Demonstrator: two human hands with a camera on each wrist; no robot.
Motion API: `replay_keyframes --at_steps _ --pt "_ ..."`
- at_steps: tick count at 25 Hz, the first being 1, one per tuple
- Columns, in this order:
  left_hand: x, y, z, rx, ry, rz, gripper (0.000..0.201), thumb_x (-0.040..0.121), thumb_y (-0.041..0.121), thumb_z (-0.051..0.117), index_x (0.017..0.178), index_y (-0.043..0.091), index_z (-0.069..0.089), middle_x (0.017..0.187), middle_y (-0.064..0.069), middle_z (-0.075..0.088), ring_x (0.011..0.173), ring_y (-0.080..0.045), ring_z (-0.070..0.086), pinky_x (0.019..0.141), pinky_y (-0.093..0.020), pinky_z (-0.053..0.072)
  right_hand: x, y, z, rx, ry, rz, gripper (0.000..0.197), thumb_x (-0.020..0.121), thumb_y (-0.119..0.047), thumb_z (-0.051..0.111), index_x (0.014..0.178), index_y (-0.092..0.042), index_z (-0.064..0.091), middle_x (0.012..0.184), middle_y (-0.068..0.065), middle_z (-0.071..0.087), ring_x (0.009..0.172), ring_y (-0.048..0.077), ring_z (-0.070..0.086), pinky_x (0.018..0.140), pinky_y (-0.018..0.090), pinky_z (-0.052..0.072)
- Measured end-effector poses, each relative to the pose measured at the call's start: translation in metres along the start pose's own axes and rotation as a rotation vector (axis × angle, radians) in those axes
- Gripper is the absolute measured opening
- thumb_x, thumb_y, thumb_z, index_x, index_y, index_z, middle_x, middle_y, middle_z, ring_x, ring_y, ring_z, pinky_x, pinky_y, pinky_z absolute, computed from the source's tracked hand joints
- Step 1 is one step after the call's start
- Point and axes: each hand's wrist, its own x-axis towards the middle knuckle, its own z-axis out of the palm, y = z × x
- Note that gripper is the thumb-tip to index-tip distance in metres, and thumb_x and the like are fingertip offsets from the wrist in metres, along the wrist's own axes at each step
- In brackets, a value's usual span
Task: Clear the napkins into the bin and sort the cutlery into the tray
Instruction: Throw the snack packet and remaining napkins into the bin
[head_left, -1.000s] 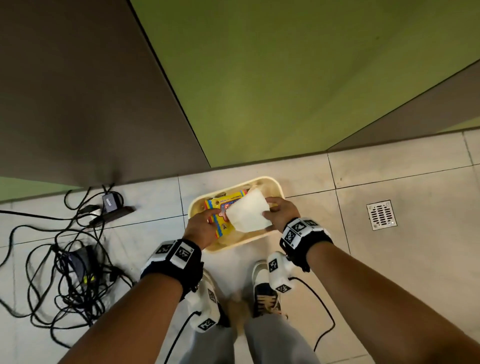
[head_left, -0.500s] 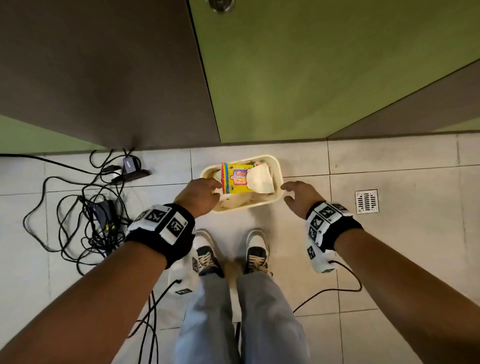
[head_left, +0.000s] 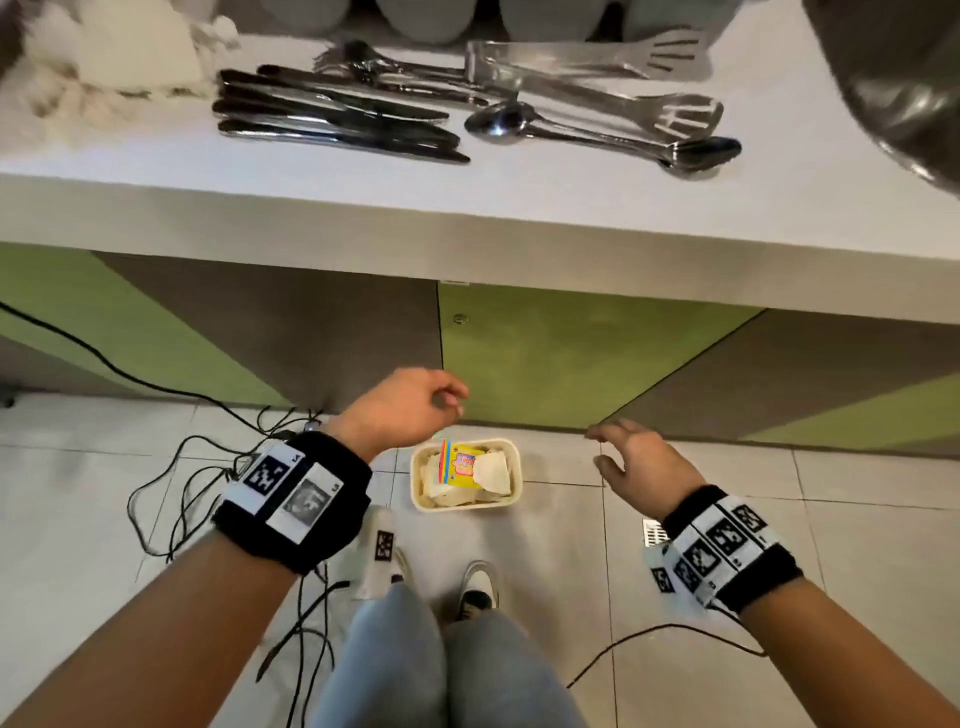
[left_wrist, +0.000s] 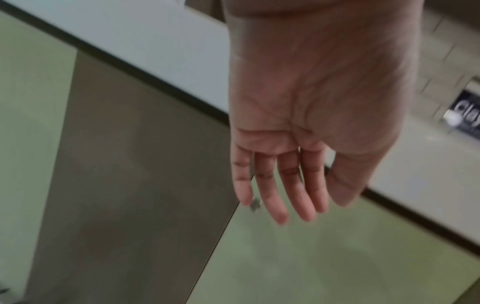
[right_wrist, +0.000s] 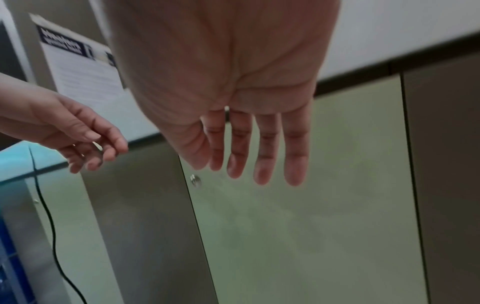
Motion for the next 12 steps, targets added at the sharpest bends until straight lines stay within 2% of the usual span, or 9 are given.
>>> replay_keyframes --at_steps 3,6,7,10,12 --pt "-0.036 0.034 -0.045 -0.025 0.022 0.029 0.028 0.088 0.016 0.058 0.116 0.015 0.062 0.096 0.003 0.061 0.087 -0.011 0.058 0.079 -0.020 0.046 -0.025 -0.020 -0.042 -0.077 -0.008 -0.062 0.035 0.090 -0.020 0.050 0.126 -0.019 0.051 0.128 0.005 0.056 0.111 0.022 0.058 0.096 0.033 0.048" --pt "-0.062 0.055 -0.091 -0.011 0.131 0.066 0.028 0.089 0.016 0.057 0.117 0.015 0.061 0.100 0.002 0.061 0.093 -0.010 0.056 0.074 -0.004 0.043 -0.031 -0.053 -0.081 -0.105 0.013 -0.108 0.036 0.091 -0.022 0.051 0.127 -0.022 0.049 0.126 0.004 0.057 0.105 0.021 0.059 0.093 0.033 0.050" --pt "-0.071 0.061 -0.107 -0.003 0.181 0.076 0.029 0.090 0.017 0.056 0.118 0.015 0.060 0.103 0.002 0.061 0.096 -0.009 0.055 0.073 -0.003 0.042 -0.030 -0.066 -0.093 -0.102 0.035 -0.137 0.036 0.091 -0.023 0.051 0.127 -0.022 0.049 0.124 0.004 0.058 0.105 0.020 0.059 0.092 0.032 0.049" --pt "-0.089 0.065 -0.153 -0.012 0.330 0.090 0.028 0.090 0.020 0.056 0.118 0.018 0.060 0.102 0.006 0.058 0.091 -0.012 0.056 0.080 -0.020 0.039 -0.019 -0.106 -0.125 -0.085 0.124 -0.215 0.033 0.091 -0.022 0.052 0.124 -0.020 0.052 0.120 0.004 0.061 0.105 0.018 0.057 0.091 0.028 0.044" --pt "-0.093 0.055 -0.178 -0.036 0.415 0.080 0.026 0.088 0.021 0.058 0.114 0.021 0.062 0.100 0.007 0.059 0.086 -0.014 0.057 0.074 -0.020 0.042 -0.007 -0.133 -0.137 -0.065 0.150 -0.246 0.033 0.091 -0.022 0.052 0.124 -0.021 0.052 0.119 0.002 0.061 0.103 0.016 0.056 0.091 0.028 0.044"
